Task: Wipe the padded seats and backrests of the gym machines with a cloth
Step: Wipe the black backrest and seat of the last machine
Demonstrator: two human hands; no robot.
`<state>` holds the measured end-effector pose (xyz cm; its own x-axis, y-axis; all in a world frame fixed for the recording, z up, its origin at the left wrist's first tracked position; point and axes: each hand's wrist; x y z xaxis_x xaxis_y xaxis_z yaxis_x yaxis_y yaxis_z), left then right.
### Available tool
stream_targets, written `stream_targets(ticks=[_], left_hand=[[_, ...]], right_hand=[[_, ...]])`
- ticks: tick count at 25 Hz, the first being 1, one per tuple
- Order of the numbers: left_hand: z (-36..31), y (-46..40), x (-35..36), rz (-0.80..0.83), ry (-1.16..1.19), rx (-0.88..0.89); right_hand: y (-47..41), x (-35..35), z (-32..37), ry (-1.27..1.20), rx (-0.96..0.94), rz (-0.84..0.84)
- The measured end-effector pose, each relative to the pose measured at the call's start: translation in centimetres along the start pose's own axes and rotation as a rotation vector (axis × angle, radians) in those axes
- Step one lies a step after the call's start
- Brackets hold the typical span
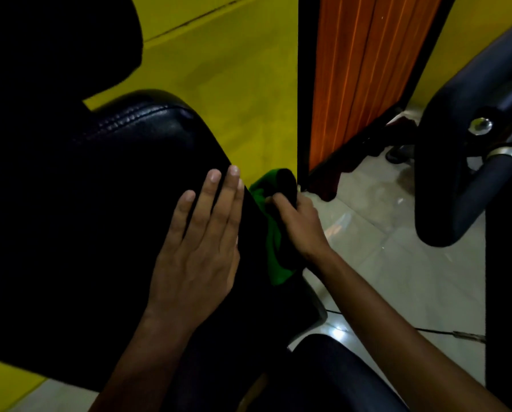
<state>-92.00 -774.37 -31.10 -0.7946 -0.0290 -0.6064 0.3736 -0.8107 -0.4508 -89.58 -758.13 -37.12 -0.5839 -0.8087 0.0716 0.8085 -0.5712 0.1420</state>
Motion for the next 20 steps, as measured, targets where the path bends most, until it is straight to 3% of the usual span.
stream_targets(ticks=[2, 6, 12, 14, 18, 20], left_hand=[[-0.5, 0.1, 0.0, -0.007, 0.019, -0.023], [-0.8, 0.4, 0.3, -0.009, 0.017, -0.022], [-1.9, 0.5, 0.4, 0.024, 0.066, -0.039], [-2.3, 1.0, 0.6, 0.04, 0.053, -0.006], [-3.3, 2.2, 0.9, 0.065, 0.066, 0.039], [-3.8, 2.6, 1.1, 0.068, 0.06, 0.059]], right_hand=[[0.7, -0.4, -1.9, -0.054, -0.009, -0.029], [0.5, -3.2, -5.9, 0.215, 0.269, 0.096], [-1.2, -0.9, -3.8, -0.083, 0.008, 0.026], [-1.3, -2.1, -6.2, -0.053, 0.057, 0.046], [-1.6, -4.9, -9.7, 0.267, 0.267, 0.217], [-2.2, -4.5, -8.8, 0.212, 0.224, 0.2]])
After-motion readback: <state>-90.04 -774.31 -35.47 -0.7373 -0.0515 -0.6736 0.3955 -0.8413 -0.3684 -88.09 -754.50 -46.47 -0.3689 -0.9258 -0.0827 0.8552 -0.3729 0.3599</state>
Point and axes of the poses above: each hand's wrist, its own y-axis away from the middle knuckle, its own x-axis out of the palm, z = x × y, and after that the axes turned 6 degrees about -y, right-handed
